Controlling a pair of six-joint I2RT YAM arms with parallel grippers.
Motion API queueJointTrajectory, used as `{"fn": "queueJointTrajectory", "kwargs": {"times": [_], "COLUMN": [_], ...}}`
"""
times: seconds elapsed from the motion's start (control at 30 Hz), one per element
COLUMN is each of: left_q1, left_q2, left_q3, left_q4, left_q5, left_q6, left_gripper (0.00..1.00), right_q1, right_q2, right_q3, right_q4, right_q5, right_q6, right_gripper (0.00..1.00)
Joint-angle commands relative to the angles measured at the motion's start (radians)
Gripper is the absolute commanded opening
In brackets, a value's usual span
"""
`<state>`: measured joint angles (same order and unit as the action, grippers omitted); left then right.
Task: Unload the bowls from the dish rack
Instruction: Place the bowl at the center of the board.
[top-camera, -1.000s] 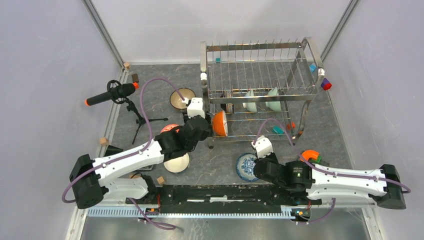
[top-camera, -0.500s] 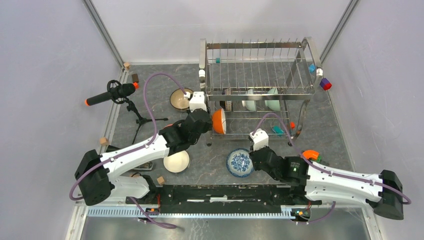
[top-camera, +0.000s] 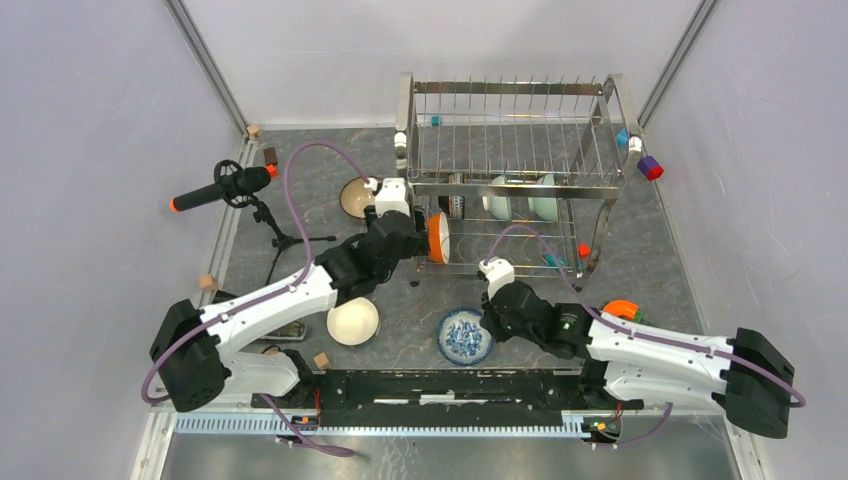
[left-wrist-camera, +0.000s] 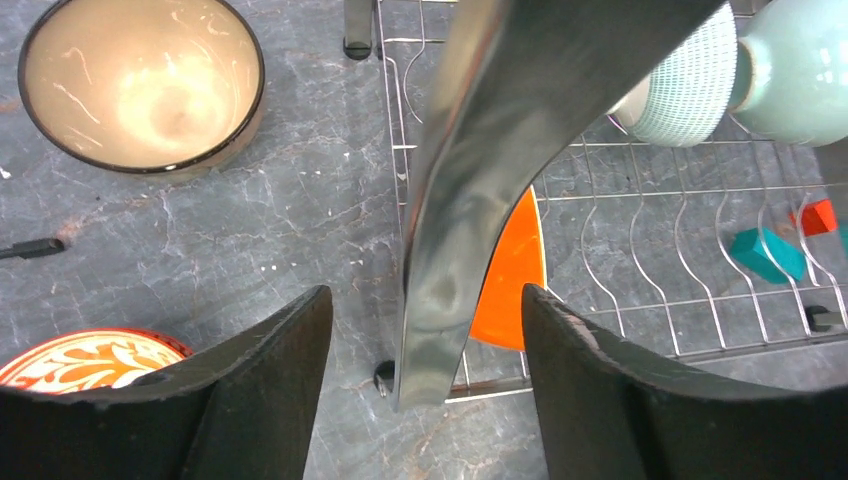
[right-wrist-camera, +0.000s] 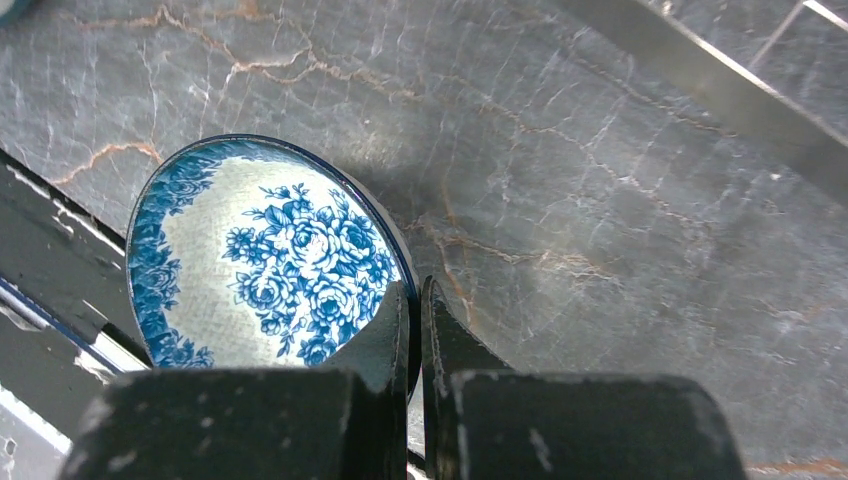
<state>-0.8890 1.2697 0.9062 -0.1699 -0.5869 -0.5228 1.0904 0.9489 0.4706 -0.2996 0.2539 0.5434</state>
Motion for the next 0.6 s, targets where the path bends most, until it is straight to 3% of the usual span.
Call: {"fn": "queueJointTrajectory", "kwargs": {"times": [0.0, 0.27, 0.57], "left_q1": [0.009, 0.009, 0.009], "left_q2": [-0.099, -0.29, -0.364], "left_q3": [-0.02, -0.115, -0.121], "left_q4": [-0.049, -0.117, -0.229], "left_q5": [0.051, 0.086, 0.066], "left_q6": [-0.022, -0.093, -0.023], "left_gripper": [0.81, 0.88, 0.88], "right_q1": [-0.004, -0.003, -0.002], "right_q2": [0.036, 0.106, 0.2], "right_q3": [0.058, 0.091, 0.152], "right_q4": [0.099, 0.156, 0.178], "right_q5": [-0.074, -0.141, -0.161], "right_q6": [-0.016, 0.008, 0.01], "right_gripper": [0.0, 0.0, 0.0]}}
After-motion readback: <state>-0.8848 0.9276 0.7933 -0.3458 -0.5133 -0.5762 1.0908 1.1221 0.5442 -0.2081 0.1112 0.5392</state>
